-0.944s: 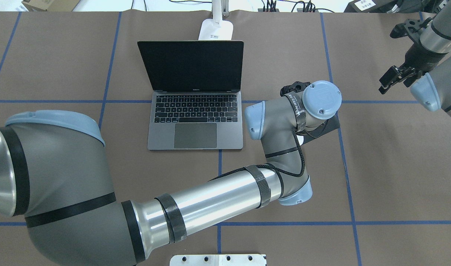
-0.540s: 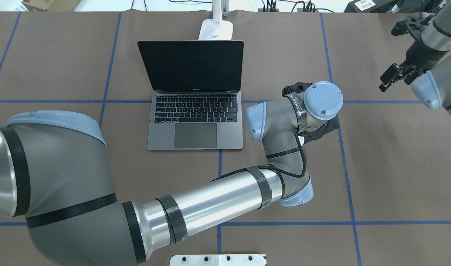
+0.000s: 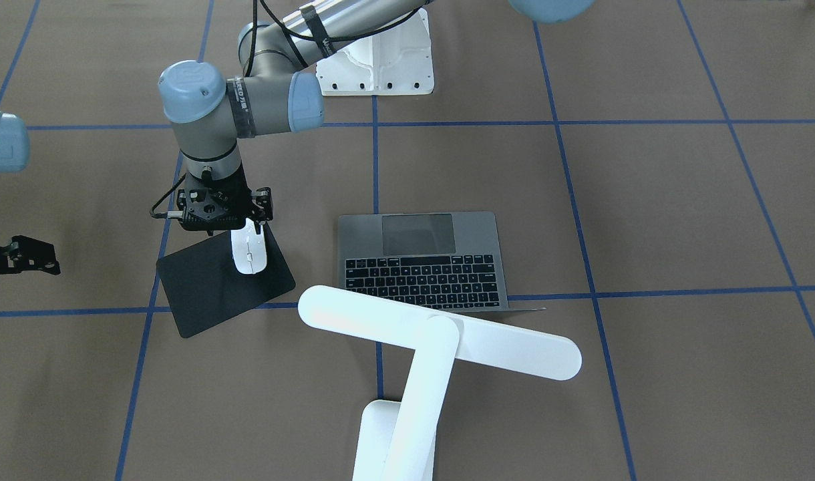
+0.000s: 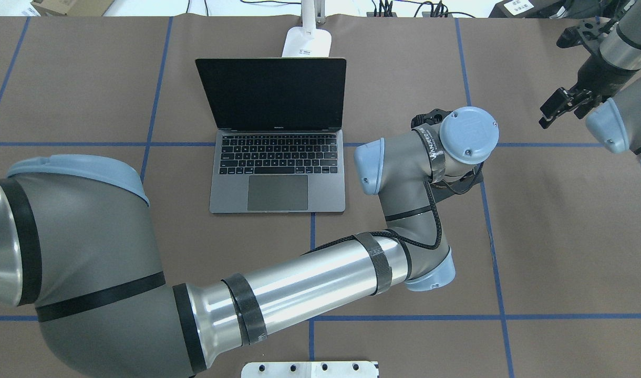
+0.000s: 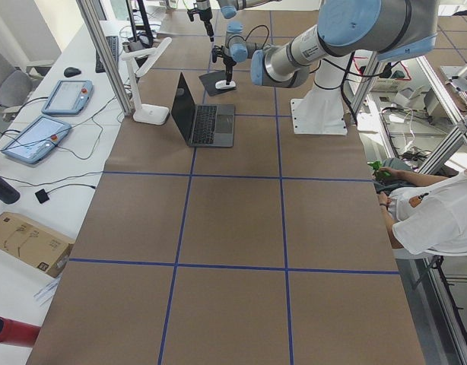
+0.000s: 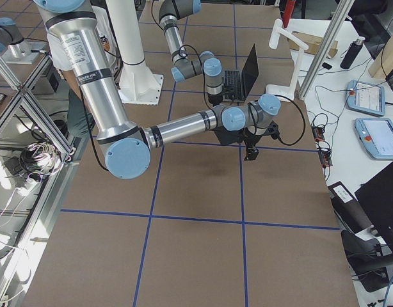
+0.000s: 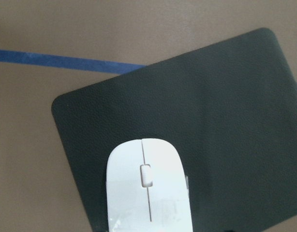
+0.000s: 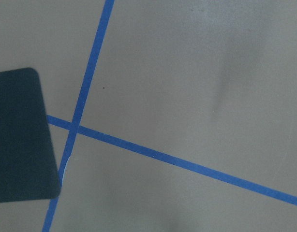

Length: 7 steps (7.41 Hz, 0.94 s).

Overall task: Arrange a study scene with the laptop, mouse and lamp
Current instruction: 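Open the left gripper and withdraw it away from the mouse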

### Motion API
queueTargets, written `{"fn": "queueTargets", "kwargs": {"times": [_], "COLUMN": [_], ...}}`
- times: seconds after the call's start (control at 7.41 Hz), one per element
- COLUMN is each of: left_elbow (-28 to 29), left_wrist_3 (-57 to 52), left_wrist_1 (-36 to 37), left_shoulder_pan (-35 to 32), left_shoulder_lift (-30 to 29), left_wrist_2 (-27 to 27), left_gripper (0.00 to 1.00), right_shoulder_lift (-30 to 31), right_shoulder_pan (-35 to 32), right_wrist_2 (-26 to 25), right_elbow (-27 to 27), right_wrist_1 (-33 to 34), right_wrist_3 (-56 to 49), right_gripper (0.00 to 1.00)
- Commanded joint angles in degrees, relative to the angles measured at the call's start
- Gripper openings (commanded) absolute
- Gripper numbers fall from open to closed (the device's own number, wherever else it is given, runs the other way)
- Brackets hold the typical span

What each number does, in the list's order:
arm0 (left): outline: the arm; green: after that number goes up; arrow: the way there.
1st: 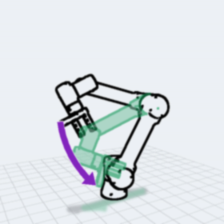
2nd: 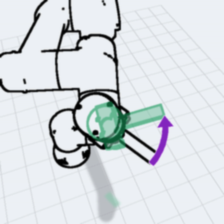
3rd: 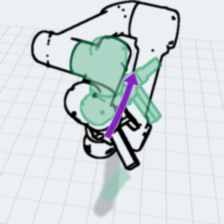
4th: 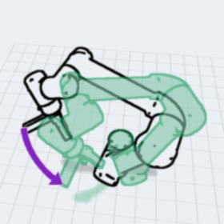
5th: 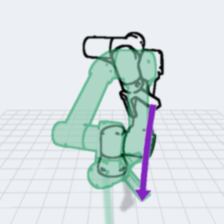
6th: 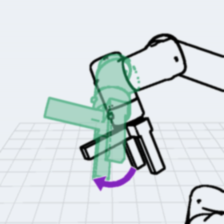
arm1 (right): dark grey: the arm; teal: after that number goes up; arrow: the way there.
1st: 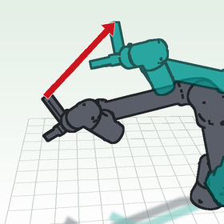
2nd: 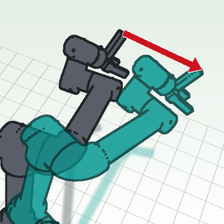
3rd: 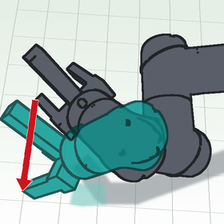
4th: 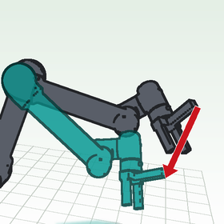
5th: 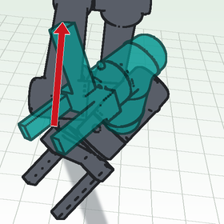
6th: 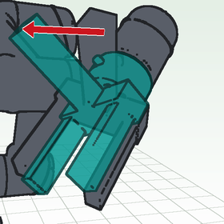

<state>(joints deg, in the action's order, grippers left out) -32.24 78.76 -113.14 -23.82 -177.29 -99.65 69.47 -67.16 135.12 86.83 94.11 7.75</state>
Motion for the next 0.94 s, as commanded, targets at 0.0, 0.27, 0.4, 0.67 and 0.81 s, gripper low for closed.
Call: {"fn": "queueTargets", "kwargs": {"times": [0.0,0.27,0.4,0.67,0.81], "left_elbow": [-14.51,-36.47,-48.07,-61.42,-63.28], "left_wrist_3": [-1.93,-11.21,-15.87,-30.33,-38.77], "left_wrist_1": [7.55,21.05,23.2,27.42,27.7], "left_shoulder_pan": [-3.41,-10.42,-13.16,-20.08,-24.56], "left_shoulder_lift": [6.89,20.86,30.5,45.22,50.41], "left_wrist_2": [-5.69,-18.23,-19.34,-23.01,-25.13], "left_gripper": [0.85,0.89,0.96,0.98,0.98], "right_shoulder_lift": [-0.04,0.05,0.14,0.58,0.93], "right_shoulder_pan": [-1.3,-2.71,-2.8,-2.97,-4.63], "right_wrist_2": [0.06,-0.12,-0.56,-0.47,-0.47], "right_elbow": [0.18,0.53,0.53,1.31,2.28], "right_wrist_1": [-0.07,-0.07,0.02,-0.07,-0.07], "right_wrist_3": [-0.01,0.07,0.16,5.06,4.74], "right_gripper": [0.99,0.99,0.99,0.99,0.99]}}
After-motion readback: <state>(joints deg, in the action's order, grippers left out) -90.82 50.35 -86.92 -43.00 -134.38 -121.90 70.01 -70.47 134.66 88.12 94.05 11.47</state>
